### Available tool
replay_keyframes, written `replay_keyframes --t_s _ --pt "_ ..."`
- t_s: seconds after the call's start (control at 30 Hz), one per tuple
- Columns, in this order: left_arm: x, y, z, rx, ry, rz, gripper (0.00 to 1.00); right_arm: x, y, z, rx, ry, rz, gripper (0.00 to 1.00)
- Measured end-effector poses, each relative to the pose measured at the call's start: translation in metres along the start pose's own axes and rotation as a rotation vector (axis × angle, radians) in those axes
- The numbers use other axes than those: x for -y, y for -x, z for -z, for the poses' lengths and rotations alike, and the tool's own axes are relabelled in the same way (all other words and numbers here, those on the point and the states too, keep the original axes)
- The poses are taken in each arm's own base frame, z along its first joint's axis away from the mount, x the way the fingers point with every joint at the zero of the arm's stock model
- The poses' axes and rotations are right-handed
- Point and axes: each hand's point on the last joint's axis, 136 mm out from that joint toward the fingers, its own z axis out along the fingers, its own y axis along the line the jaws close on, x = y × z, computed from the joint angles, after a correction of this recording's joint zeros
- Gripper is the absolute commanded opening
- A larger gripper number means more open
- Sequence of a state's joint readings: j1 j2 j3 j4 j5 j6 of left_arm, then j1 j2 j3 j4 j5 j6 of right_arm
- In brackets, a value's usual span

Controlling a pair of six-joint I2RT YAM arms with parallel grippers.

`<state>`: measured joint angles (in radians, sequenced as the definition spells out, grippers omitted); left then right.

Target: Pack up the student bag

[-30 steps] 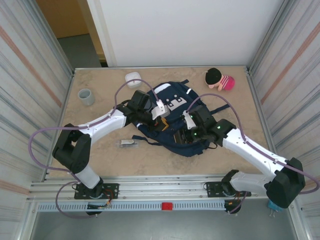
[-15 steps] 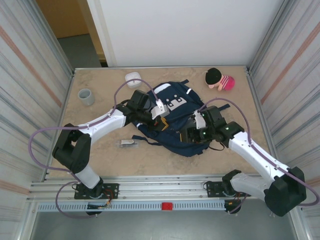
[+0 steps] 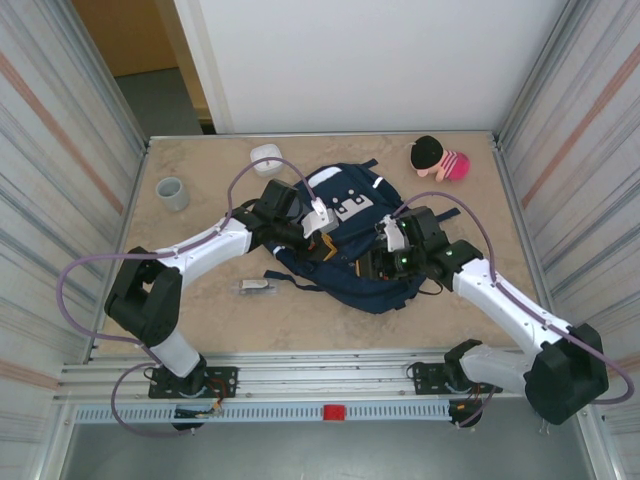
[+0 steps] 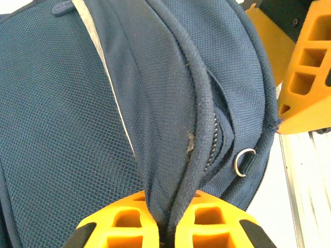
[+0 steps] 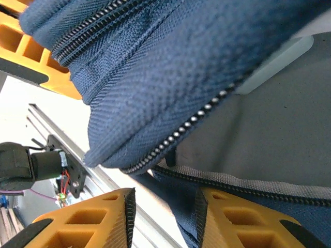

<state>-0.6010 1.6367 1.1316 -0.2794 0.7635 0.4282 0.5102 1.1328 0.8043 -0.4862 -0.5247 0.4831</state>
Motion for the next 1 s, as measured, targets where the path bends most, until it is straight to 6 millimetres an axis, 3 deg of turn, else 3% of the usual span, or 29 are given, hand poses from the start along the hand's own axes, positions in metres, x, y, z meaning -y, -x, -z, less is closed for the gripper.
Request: replay_keyframes --t_s 0.23,0.33,0.7,1.0 --pt "-0.002 0.000 0.001 0.005 0.002 0.002 0.02 -0.005 0.002 0.001 -0.003 0.021 0.024 0.52" --pt "-0.002 0.002 0.001 0.010 0.004 0.004 0.02 -0.008 0.004 0.005 0.009 0.036 0.023 0.53" --pt "-0.002 0.004 0.002 0.018 0.000 0.006 0.02 -0.017 0.006 0.002 0.002 0.031 0.071 0.45" --pt "-0.003 0.004 0.002 0.019 0.002 0.010 0.02 -0.010 0.003 -0.008 -0.031 -0.158 0.181 0.32"
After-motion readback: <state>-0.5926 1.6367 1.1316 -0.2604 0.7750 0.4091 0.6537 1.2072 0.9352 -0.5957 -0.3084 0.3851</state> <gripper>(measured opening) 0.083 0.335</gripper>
